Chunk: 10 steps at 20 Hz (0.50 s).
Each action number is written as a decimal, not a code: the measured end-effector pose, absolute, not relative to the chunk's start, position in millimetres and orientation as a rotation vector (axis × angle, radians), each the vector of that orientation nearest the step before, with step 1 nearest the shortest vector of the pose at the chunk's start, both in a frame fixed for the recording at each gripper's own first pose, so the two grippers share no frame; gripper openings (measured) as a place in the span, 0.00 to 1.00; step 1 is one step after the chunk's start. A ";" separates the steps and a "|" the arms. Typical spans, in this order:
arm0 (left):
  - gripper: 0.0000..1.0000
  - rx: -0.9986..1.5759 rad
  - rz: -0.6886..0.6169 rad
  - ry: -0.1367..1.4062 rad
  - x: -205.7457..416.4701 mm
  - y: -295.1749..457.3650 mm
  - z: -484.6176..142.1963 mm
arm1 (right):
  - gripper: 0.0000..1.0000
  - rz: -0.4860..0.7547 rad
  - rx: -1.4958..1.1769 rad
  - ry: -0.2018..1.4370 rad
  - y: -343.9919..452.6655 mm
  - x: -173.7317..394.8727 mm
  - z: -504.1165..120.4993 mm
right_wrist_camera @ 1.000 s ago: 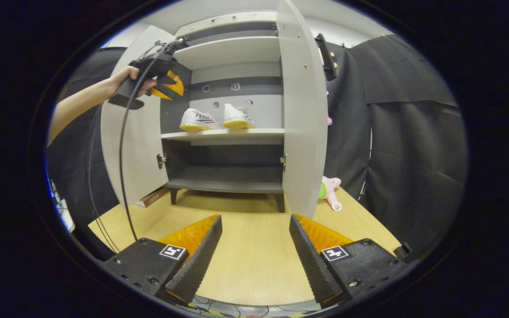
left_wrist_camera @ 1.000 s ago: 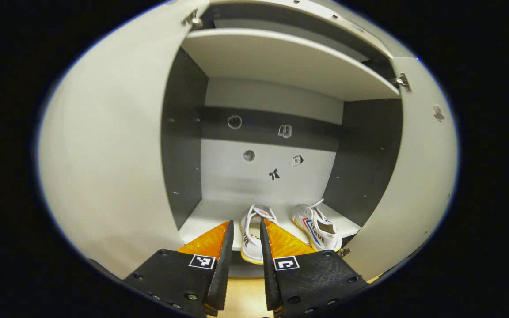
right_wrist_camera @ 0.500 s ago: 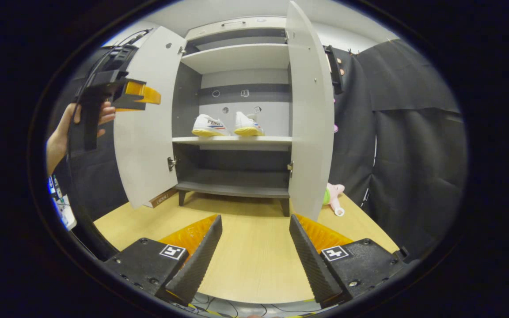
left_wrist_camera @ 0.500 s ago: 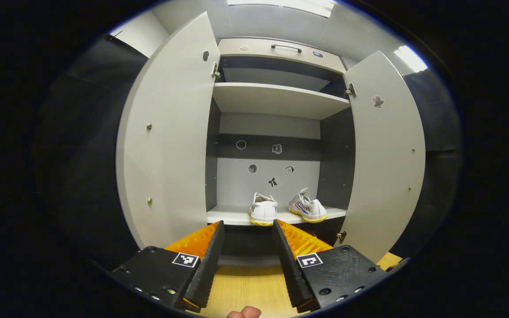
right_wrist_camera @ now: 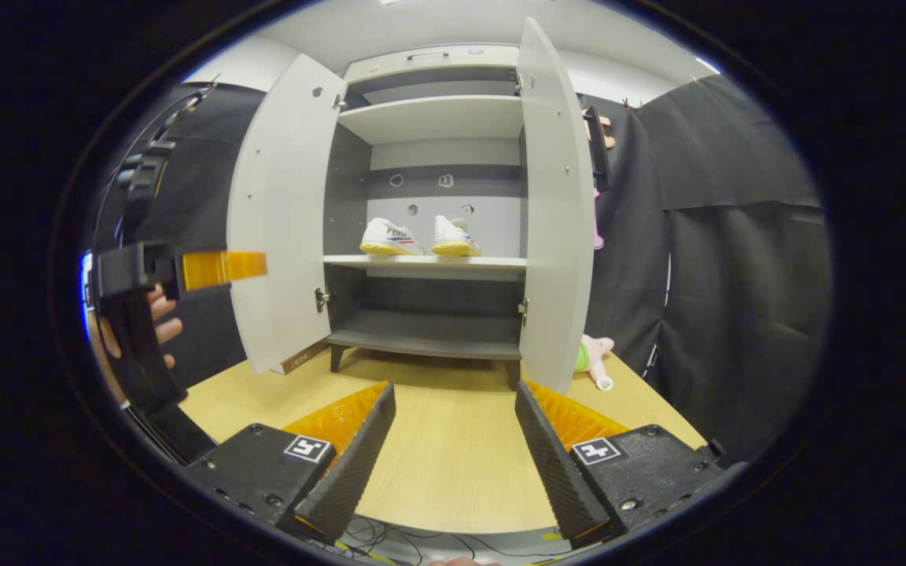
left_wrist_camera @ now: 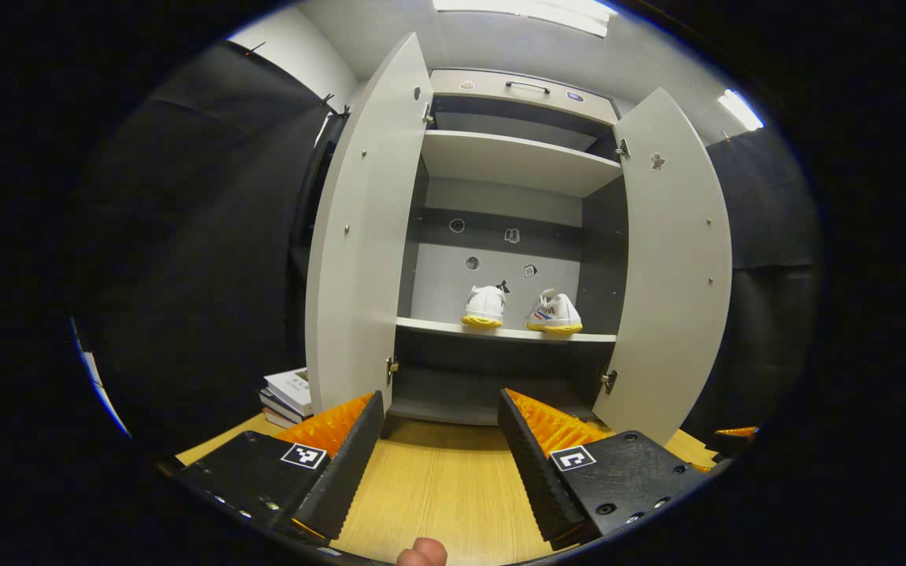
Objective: Grab one shoe with the right hand and put it into the shoe cabinet, grab the other shoe with the left hand and put it into the shoe cabinet; then close the right door with the right hand and the left door with the left hand.
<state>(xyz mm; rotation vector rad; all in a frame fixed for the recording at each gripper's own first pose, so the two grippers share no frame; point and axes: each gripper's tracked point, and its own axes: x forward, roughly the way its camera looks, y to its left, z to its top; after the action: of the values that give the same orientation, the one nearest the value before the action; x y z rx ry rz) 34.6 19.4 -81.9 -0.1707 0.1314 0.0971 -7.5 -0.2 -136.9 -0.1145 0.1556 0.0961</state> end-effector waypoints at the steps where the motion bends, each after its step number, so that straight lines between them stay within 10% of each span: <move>1: 0.88 -0.166 0.100 0.117 25.1 18.9 -86.9 | 0.97 0.095 -0.118 0.153 -0.4 -11.7 -137.1; 10: 0.88 -0.172 0.030 0.137 -42.1 -14.0 -118.3 | 0.98 0.035 -0.052 0.046 -45.5 -36.5 -64.3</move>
<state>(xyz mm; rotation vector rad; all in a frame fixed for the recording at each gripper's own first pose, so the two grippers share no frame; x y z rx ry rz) -42.1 -14.0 -118.3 -0.1719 0.1370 0.0302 -36.5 -45.5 -64.3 -0.0524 0.0456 0.0348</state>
